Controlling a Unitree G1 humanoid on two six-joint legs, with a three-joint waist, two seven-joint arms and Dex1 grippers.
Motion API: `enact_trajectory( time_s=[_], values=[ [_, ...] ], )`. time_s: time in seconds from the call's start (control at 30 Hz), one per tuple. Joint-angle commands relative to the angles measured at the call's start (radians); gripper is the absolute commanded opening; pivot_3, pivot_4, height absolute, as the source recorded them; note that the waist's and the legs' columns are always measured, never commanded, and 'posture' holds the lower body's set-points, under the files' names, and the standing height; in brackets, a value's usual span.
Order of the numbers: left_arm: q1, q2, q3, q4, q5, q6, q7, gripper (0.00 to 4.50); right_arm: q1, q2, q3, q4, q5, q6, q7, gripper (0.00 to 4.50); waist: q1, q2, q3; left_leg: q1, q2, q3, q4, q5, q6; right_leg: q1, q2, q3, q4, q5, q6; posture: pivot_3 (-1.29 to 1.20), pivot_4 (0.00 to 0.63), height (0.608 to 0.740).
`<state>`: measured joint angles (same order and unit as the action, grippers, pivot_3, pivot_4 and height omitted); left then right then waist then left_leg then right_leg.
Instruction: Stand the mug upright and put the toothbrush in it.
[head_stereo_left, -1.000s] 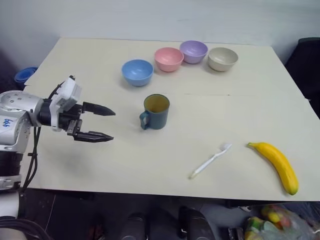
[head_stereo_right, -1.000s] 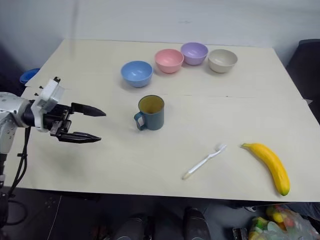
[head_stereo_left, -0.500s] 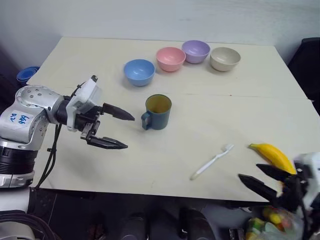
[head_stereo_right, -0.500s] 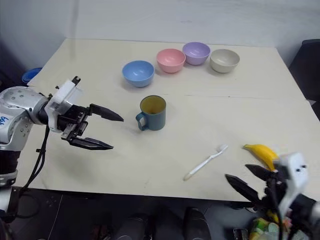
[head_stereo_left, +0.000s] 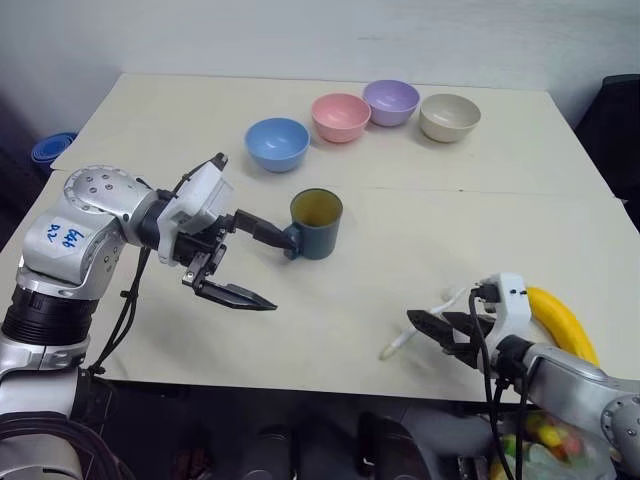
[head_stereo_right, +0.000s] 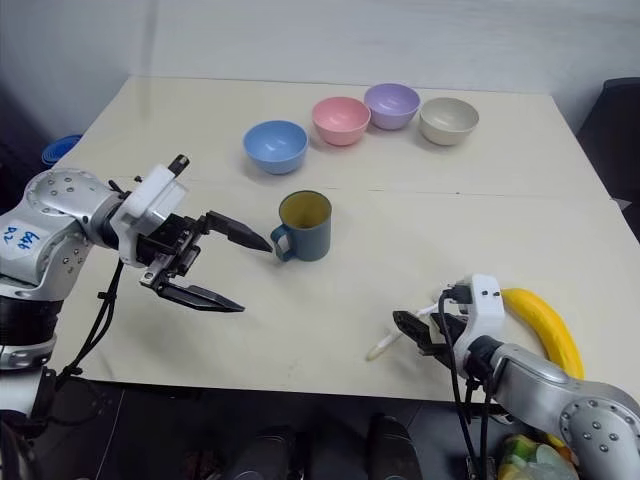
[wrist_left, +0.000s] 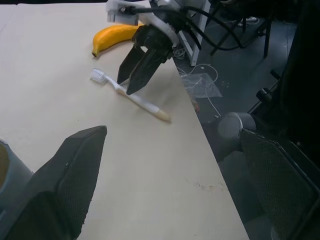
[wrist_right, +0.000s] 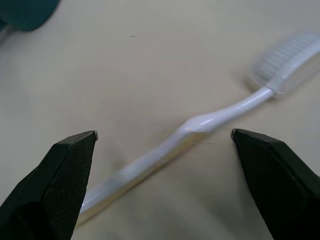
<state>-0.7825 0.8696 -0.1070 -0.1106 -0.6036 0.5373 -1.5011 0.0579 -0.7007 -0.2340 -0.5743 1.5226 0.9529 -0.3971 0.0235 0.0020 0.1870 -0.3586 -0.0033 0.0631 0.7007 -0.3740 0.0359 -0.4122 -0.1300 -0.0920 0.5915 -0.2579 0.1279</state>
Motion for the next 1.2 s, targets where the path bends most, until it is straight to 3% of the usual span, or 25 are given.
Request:
enact_trajectory(
  time_s=[0.03,0.17,0.27,0.47,0.67,0.77,0.9,1.1,1.2],
  values=[
    [-0.016,0.009,0.02,-0.039,-0.03,0.004,-0.047,4.48,-0.01,0.017,0.021,0.034,0.013,-0.013,-0.027,4.5,-0.001,0.0,0.0,0.0,0.0,0.0,0.0,0.0,0.0,0.0,0.0,0.0,0.0,0.0,0.0,0.0,0.15,0.74],
    [-0.008,0.011,0.021,-0.039,-0.025,-0.005,-0.042,4.48,-0.067,0.059,0.094,0.082,-0.032,-0.007,0.002,4.5,-0.005,-0.004,-0.003,0.001,0.001,0.0,0.0,0.0,0.0,0.001,0.001,0.0,0.001,0.0,0.0,0.0,0.15,0.74],
    [-0.009,0.011,0.021,-0.041,-0.025,-0.006,-0.039,4.5,-0.09,0.064,0.132,0.113,-0.094,0.016,0.018,3.98,-0.015,-0.006,-0.003,0.002,0.001,0.0,0.0,0.0,0.0,0.001,0.001,0.001,0.001,0.0,0.0,0.0,0.15,0.74],
    [-0.016,-0.002,0.012,-0.034,0.001,-0.031,-0.015,4.5,-0.127,0.037,0.183,0.131,-0.192,0.079,0.065,1.95,-0.026,-0.009,-0.006,0.002,0.002,0.0,0.0,0.0,0.0,0.001,0.001,0.001,0.001,0.0,0.0,0.0,0.15,0.74],
    [-0.019,-0.009,0.018,-0.043,-0.008,-0.012,-0.007,4.5,-0.129,0.028,0.219,0.116,-0.323,0.095,0.152,1.95,-0.024,-0.011,-0.007,0.002,0.002,0.0,0.0,0.0,0.001,0.001,0.001,0.0,0.001,0.0,0.0,0.0,0.15,0.74],
    [-0.025,-0.012,0.018,-0.04,-0.006,-0.009,-0.003,4.5,-0.12,0.055,0.215,0.11,-0.339,0.099,0.179,1.51,-0.024,-0.013,-0.008,0.002,0.002,0.0,0.0,0.0,0.0,0.001,0.001,0.0,0.001,0.0,0.0,0.0,0.15,0.74],
    [-0.031,-0.014,0.022,-0.037,-0.007,-0.003,0.002,4.5,-0.131,0.089,0.203,0.113,-0.339,0.116,0.191,0.59,-0.023,-0.013,-0.008,0.002,0.002,0.0,-0.001,0.0,0.001,0.001,0.001,0.0,0.0,0.0,0.0,0.0,0.15,0.74],
    [-0.014,0.006,0.056,-0.008,0.001,0.019,0.033,4.5,-0.239,0.123,0.164,0.081,-0.358,0.085,0.207,0.59,-0.027,-0.011,-0.007,0.001,0.002,0.0,-0.001,0.0,0.001,0.0,0.001,0.0,0.0,0.0,0.0,0.0,0.15,0.74],
    [0.045,0.049,0.151,0.001,-0.022,0.061,0.095,4.5,-0.382,0.156,0.135,0.088,-0.352,0.054,0.234,0.59,-0.031,-0.008,-0.005,0.0,0.002,0.001,-0.001,0.0,0.001,-0.002,0.001,0.001,0.001,0.0,0.0,0.0,0.15,0.74]
  ],
)
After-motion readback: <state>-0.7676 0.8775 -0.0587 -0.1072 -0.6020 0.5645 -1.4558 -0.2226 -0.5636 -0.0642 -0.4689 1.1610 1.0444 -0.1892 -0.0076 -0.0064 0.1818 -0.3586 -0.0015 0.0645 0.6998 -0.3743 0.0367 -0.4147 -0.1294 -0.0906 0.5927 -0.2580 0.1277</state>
